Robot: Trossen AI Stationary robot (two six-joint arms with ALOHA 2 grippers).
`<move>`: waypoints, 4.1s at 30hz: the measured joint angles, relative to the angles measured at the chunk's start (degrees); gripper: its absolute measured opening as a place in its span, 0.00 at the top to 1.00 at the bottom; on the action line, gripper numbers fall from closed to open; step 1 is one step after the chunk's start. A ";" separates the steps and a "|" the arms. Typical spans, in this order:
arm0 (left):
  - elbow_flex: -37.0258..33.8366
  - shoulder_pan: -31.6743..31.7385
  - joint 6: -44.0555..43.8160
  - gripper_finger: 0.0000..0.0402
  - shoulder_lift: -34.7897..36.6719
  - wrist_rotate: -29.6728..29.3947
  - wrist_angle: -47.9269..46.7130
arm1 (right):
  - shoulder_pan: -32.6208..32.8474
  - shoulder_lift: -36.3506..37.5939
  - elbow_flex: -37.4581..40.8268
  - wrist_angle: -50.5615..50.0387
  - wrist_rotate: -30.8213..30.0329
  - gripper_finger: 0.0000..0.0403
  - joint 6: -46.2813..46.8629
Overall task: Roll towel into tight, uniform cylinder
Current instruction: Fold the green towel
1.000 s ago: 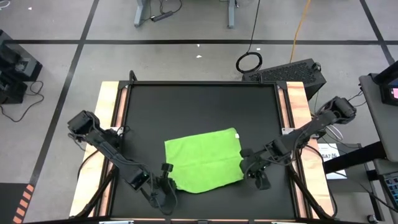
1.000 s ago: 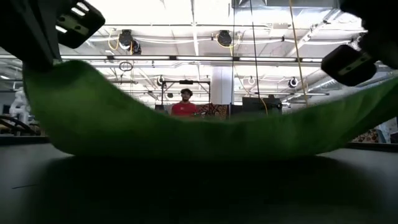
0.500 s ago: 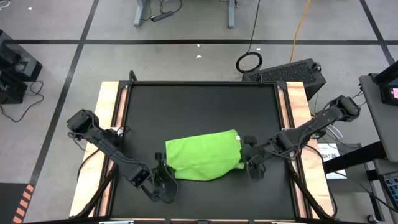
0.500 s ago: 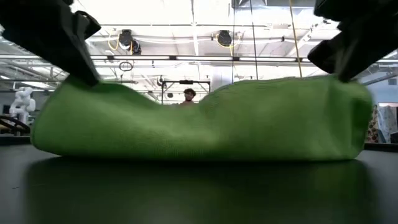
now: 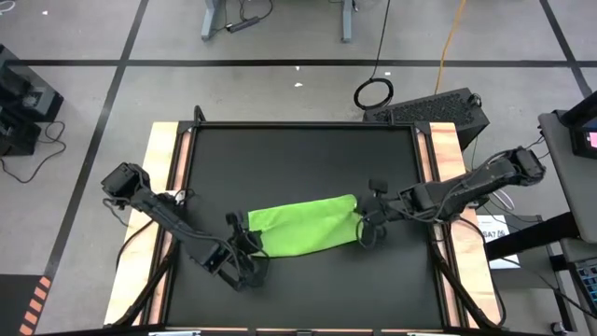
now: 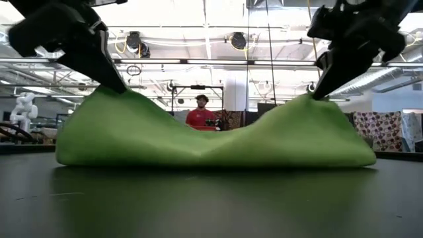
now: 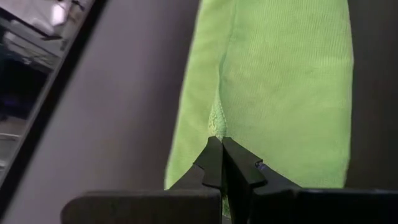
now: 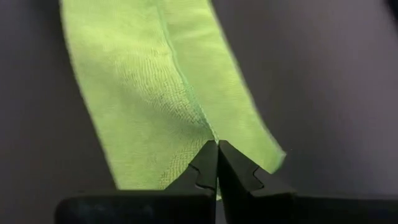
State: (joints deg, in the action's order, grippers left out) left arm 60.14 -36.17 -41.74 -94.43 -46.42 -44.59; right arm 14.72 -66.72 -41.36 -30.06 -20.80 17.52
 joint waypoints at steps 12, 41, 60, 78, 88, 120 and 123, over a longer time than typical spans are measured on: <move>0.04 3.28 -1.05 1.00 0.00 -2.03 -5.92 | -9.20 0.00 0.00 0.42 -1.88 1.00 -8.51; 0.04 6.21 3.72 0.97 0.00 4.63 -3.93 | -8.79 -2.08 -0.02 2.82 27.38 1.00 -0.55; 0.02 6.48 6.14 0.97 0.00 6.64 -3.79 | -6.14 -1.71 -0.04 8.08 37.52 1.00 -1.57; -0.02 7.95 12.02 0.97 0.00 11.33 0.40 | -8.05 -1.14 -0.02 3.44 30.57 1.00 -3.07; -0.28 10.74 4.70 0.97 -0.02 10.47 -6.28 | -15.57 -1.18 -0.02 -1.71 20.57 1.00 -4.72; -2.56 14.93 9.07 0.63 -0.09 9.71 -0.54 | -26.70 -10.34 0.00 -4.20 13.11 0.59 -12.36; -2.57 14.93 7.77 0.52 -0.09 7.31 -1.46 | -26.70 -8.23 0.00 -4.57 12.94 0.52 -11.94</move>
State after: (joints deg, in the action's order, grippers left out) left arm 57.57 -21.23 -33.97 -94.52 -39.11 -46.04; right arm -11.99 -74.95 -41.36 -34.63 -7.86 5.58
